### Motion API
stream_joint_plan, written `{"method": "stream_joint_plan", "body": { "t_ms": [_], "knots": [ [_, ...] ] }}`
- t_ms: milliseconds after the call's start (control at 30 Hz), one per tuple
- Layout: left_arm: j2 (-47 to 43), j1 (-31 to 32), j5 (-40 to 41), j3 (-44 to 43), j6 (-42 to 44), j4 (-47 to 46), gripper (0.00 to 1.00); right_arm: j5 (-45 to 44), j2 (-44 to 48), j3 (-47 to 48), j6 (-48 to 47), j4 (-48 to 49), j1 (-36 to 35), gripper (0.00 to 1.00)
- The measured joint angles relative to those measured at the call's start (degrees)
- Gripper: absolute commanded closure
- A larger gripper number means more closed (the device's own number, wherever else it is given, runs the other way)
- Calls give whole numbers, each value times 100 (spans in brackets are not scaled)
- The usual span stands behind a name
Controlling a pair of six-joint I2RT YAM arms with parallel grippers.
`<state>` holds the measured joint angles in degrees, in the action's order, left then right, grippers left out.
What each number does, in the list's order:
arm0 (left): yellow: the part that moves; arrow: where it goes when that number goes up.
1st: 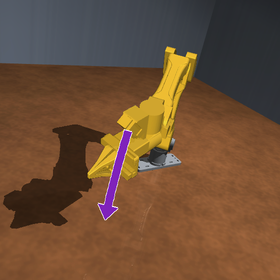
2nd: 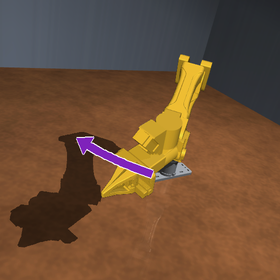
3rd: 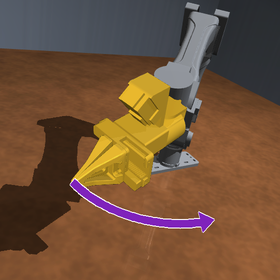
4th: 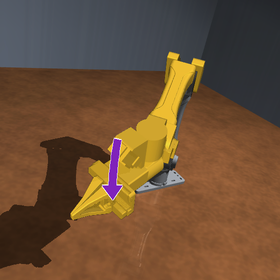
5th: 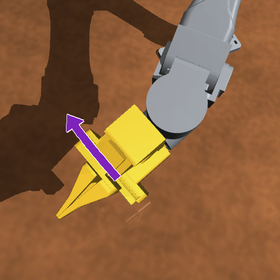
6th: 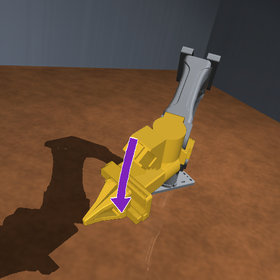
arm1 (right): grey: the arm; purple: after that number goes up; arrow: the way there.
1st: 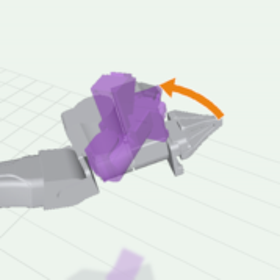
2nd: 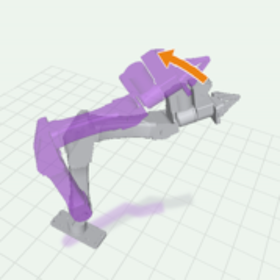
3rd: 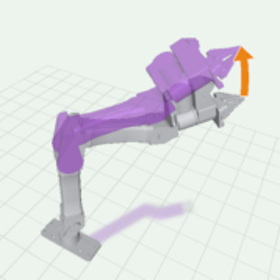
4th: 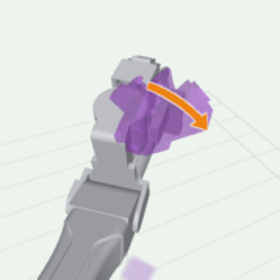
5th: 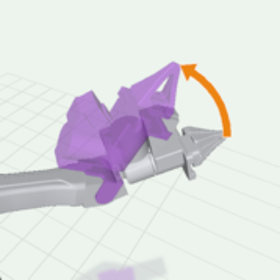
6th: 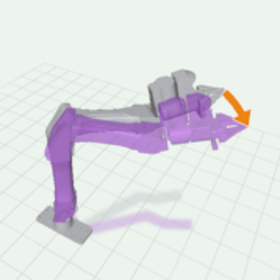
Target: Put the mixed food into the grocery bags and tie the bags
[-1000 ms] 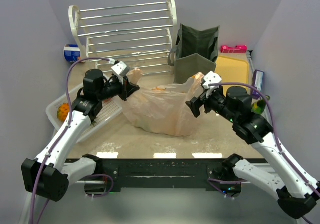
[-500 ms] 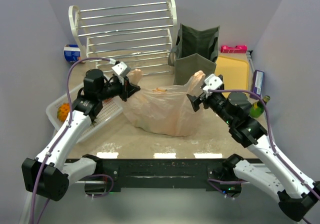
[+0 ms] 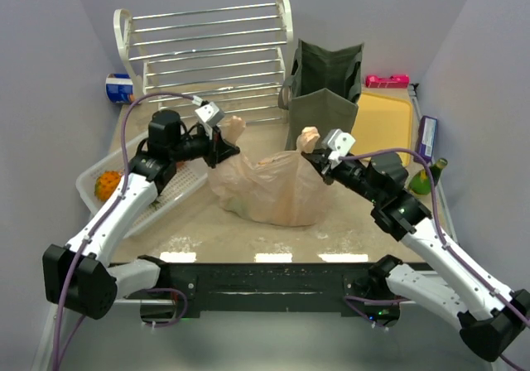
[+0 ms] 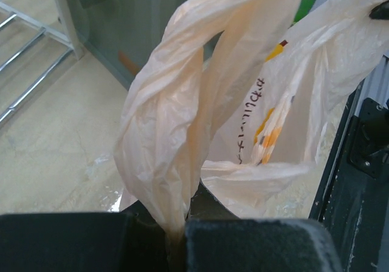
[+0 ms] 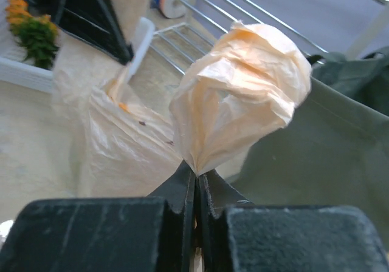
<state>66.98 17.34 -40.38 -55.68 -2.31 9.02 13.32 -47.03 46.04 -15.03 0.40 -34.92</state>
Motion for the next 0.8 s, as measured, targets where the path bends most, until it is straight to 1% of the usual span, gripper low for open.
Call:
{"method": "stream_joint_plan", "body": {
  "t_ms": [133,233,433,567,700,733,767,800],
  "knots": [
    [428,367,-83,-402,85,299,100,807,-555,179,164,98,0,100],
    [686,570,-199,-671,208,511,100,1368,-977,387,214,-83,0,100],
    [1217,664,-496,-1191,520,1154,100,2555,-1740,1056,234,-634,4,100],
    [1414,824,-577,-1325,765,1593,100,3051,-2249,1502,146,-1231,4,100],
    [1405,892,-577,-1335,931,1869,56,3307,-2798,1945,-28,-1864,4,100],
    [1390,892,-564,-1335,990,1926,52,3333,-2892,2022,-66,-1996,4,100],
    [1364,892,-531,-1335,1043,1967,43,3379,-2979,2085,-98,-2114,4,100],
    [1322,892,-483,-1335,1075,2017,39,3414,-3045,2135,-116,-2221,4,100]
  ]
}}
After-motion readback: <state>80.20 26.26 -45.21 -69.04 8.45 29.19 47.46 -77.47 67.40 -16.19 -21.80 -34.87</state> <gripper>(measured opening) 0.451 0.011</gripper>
